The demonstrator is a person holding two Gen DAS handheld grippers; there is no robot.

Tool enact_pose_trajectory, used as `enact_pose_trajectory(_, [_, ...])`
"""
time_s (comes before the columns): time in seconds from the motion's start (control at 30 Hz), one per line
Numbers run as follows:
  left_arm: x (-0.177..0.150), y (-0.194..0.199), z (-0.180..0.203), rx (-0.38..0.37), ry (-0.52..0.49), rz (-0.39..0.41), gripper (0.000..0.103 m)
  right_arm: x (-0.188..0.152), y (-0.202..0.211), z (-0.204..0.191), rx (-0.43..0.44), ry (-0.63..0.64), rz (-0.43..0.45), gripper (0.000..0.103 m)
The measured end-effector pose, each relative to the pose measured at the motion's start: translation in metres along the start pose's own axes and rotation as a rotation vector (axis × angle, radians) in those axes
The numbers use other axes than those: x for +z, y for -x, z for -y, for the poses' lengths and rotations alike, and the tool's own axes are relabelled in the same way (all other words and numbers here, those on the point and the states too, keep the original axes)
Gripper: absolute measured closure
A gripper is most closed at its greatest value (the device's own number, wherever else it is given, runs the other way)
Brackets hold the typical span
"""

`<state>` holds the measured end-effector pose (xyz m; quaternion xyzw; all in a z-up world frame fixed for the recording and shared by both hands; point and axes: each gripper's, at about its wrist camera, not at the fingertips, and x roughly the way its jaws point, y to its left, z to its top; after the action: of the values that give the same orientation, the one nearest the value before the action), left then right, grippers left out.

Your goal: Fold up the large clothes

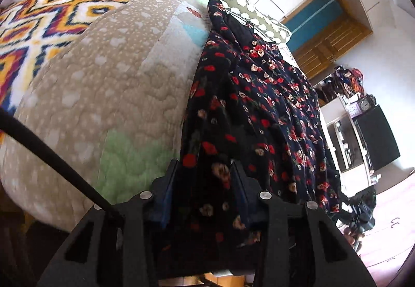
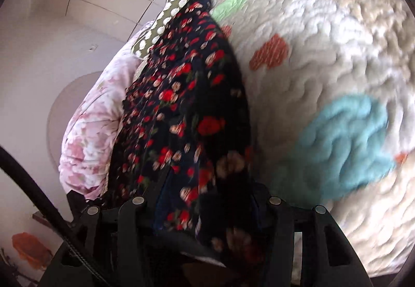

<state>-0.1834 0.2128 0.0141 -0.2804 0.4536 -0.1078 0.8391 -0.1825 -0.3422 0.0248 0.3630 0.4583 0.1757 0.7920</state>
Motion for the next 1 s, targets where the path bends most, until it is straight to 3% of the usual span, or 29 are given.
enact_pose_trajectory(0.27, [-0.019, 0.004, 0.007, 0.003, -0.029, 0.017, 0.064, -0.027, -0.001, -0.004, 0.032, 0.018, -0.037, 0.048])
enact_pose_trajectory(0.43, [-0.026, 0.002, 0.011, 0.025, -0.046, 0.022, 0.066, -0.039, -0.004, -0.006, 0.016, 0.040, -0.059, 0.053])
enact_pose_trajectory(0.53, [-0.028, 0.001, 0.017, 0.109, -0.069, 0.024, 0.083, -0.038, -0.007, -0.006, -0.005, 0.039, -0.051, 0.065])
enact_pose_trajectory(0.57, [-0.028, 0.003, 0.016, 0.106, -0.061, 0.021, 0.086, -0.039, -0.007, -0.006, -0.020, 0.038, -0.048, 0.076])
enact_pose_trajectory(0.6, [-0.026, 0.005, 0.014, 0.098, -0.047, 0.018, 0.091, -0.038, -0.007, -0.006, -0.029, 0.040, -0.050, 0.085])
enact_pose_trajectory(0.67, [-0.018, 0.016, 0.010, 0.044, -0.001, 0.014, 0.093, -0.039, -0.006, -0.009, -0.032, 0.052, -0.060, 0.089])
enact_pose_trajectory(0.83, [0.008, 0.047, 0.019, -0.039, 0.022, 0.075, 0.097, -0.023, 0.010, -0.046, -0.003, 0.143, -0.051, 0.091])
enact_pose_trajectory(1.0, [0.061, 0.054, 0.037, -0.108, 0.041, 0.134, 0.097, 0.027, 0.019, -0.096, 0.067, 0.230, -0.009, 0.091])
